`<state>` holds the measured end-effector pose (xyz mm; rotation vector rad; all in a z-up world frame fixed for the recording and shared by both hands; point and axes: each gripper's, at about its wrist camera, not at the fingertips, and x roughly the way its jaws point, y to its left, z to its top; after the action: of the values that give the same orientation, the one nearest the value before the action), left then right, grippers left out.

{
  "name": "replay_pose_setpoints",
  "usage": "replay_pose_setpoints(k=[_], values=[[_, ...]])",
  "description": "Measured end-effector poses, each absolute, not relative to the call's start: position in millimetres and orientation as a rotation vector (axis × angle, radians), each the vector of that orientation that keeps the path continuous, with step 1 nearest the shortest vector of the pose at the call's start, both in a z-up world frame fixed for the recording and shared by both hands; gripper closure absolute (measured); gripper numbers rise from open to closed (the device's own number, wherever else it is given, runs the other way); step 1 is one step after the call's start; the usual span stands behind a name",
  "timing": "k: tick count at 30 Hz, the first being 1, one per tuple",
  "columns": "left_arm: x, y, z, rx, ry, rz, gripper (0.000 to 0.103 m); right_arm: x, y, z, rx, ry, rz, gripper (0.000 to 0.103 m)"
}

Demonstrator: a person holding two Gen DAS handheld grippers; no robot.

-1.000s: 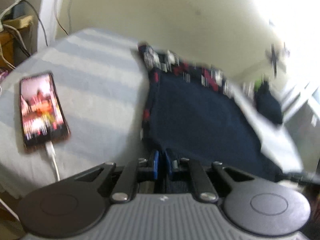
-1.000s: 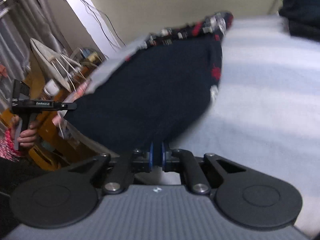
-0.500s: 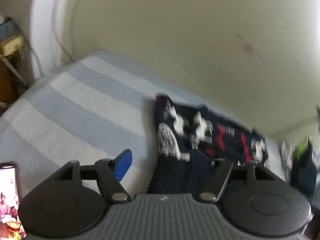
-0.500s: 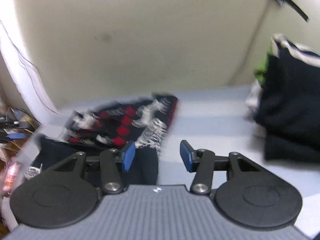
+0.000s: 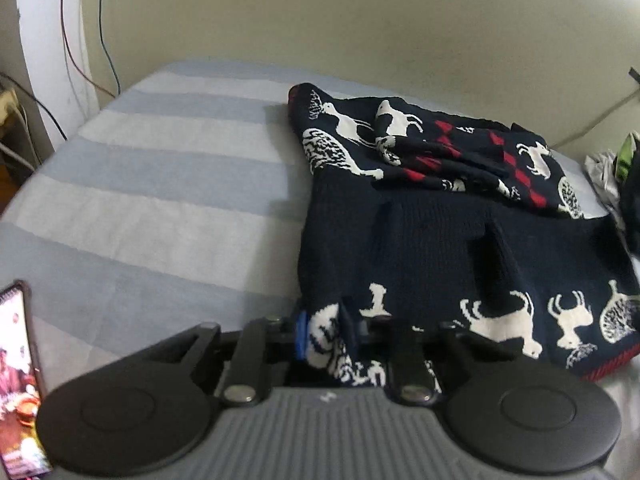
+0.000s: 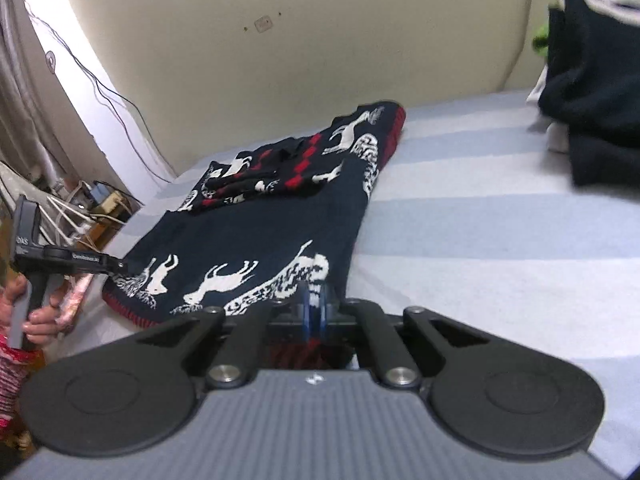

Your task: Fold small clothes

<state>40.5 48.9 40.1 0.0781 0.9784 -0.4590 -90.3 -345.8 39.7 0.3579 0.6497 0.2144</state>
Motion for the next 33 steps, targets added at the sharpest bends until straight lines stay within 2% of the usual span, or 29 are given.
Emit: replay_pose_setpoints(k=[3, 5, 7, 9, 11, 13, 15, 16, 21, 27, 29, 31, 32, 33], values=[[42, 54, 39, 0.095, 0.991, -0.459, 0.080, -104, -354, 32, 0.405, 0.672, 0.179, 0.096], [47, 53, 39, 0.130, 0.998, -0.449, 0.062, -107, -362, 22, 0.467, 0.682, 0.193, 0.096], [50, 49, 48, 0.191, 0.988, -0.446, 0.058, -98, -365, 29, 0.459, 0.710, 0.213, 0.095], [54, 49, 70, 0.233, 0.913, -0.435, 0.058, -90, -372, 48, 0.391, 0.674, 0.193, 0.083], [68, 46, 94, 0.244, 0.834, -0.412, 0.052, -76, -381, 72, 0.305, 0.599, 0.154, 0.080], [91, 30, 113, 0.239, 0.786, -0.431, 0.052, -46, -389, 92, 0.264, 0.558, 0.152, 0.075], [121, 3, 120, 0.234, 0.770, -0.469, 0.046, -4, -391, 103, 0.239, 0.539, 0.169, 0.056], [139, -14, 119, 0.237, 0.775, -0.478, 0.041, 15, -393, 105, 0.233, 0.535, 0.183, 0.053], [227, -98, 87, 0.266, 0.867, -0.472, 0.041, 133, -390, 91, 0.233, 0.585, 0.185, 0.052], [286, -142, 31, 0.261, 1.011, -0.485, 0.038, 244, -378, 47, 0.286, 0.739, 0.252, 0.050], [295, -144, 19, 0.245, 1.031, -0.498, 0.025, 265, -372, 30, 0.308, 0.799, 0.289, 0.050], [298, -142, 14, 0.216, 1.021, -0.521, 0.030, 281, -361, 16, 0.319, 0.856, 0.338, 0.050], [295, -140, 14, 0.213, 1.003, -0.540, 0.046, 286, -356, 11, 0.314, 0.873, 0.359, 0.051], [294, -141, 15, 0.211, 0.990, -0.573, 0.056, 286, -348, 11, 0.289, 0.858, 0.380, 0.063]])
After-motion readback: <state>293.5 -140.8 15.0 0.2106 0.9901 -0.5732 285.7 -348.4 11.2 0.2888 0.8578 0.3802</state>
